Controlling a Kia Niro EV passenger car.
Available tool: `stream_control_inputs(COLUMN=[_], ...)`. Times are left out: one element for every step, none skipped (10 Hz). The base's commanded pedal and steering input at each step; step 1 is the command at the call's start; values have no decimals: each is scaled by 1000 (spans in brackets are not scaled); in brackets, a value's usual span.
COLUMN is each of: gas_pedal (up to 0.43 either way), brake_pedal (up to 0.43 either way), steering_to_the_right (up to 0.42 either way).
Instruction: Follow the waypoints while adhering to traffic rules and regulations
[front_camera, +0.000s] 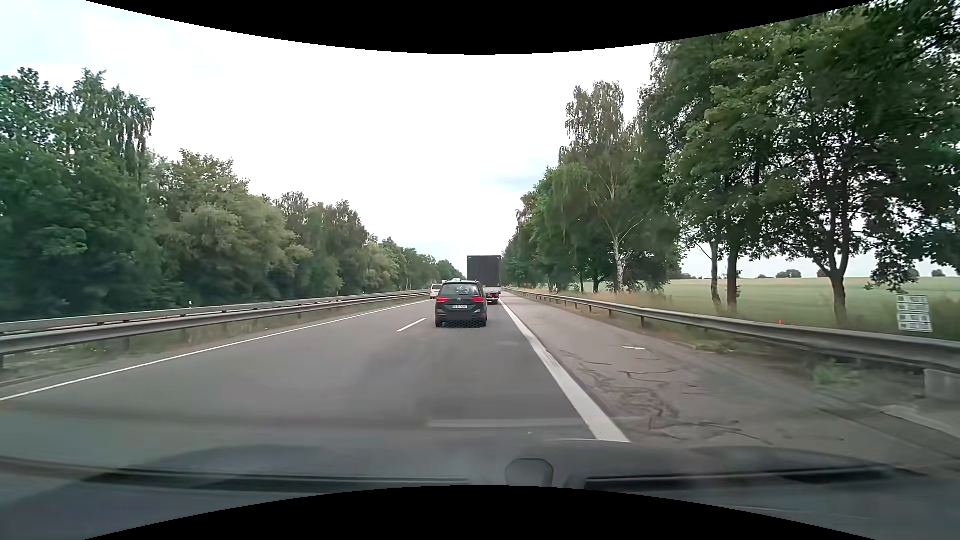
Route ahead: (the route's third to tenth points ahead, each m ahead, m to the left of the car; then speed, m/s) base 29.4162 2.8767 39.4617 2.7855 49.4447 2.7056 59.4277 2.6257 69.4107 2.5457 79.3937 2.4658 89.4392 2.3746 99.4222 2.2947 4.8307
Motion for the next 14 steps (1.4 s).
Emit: stream_control_inputs(gas_pedal=[138, 138, 138, 138, 138, 138, 138, 138, 138, 138, 138, 138, 138, 150], brake_pedal=[0, 0, 0, 0, 0, 0, 0, 0, 0, 0, 0, 0, 0, 0], steering_to_the_right=[-5, -5, -6, -6, -6, -6, -7, -7, -7, -7, -7, -7, -7, -7])
